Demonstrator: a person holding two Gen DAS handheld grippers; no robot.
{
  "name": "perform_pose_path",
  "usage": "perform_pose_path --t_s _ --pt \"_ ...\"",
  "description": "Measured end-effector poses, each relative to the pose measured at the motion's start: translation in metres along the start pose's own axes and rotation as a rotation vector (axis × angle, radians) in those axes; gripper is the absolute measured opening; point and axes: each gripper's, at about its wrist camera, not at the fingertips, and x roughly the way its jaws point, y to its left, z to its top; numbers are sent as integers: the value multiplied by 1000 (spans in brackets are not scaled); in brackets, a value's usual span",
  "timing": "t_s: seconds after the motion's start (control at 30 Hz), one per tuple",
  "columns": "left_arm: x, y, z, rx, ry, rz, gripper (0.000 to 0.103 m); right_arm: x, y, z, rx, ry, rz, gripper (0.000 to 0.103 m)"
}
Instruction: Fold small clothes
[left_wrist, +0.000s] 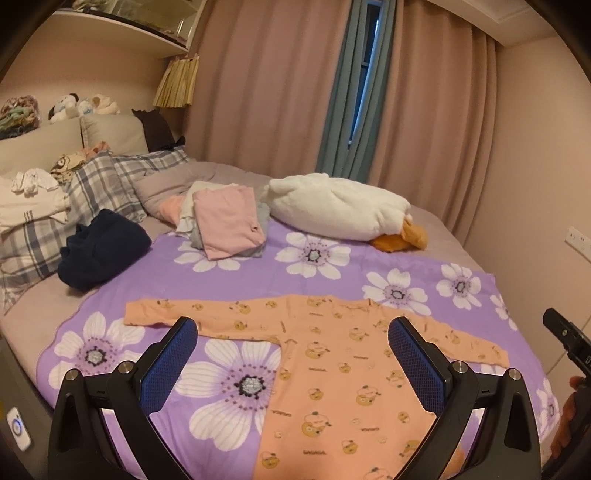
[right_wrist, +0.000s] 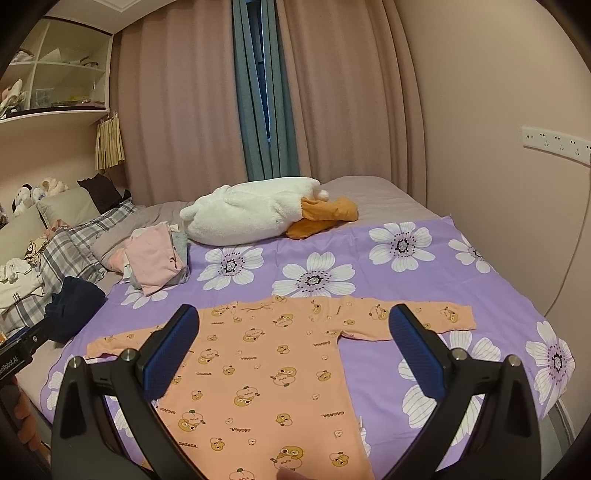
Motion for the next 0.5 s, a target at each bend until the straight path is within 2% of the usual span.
perform_pose_path --t_s 0.5 --pt "-1 -3 0 13 5 -1 102 4 6 -1 -23 10 -20 103"
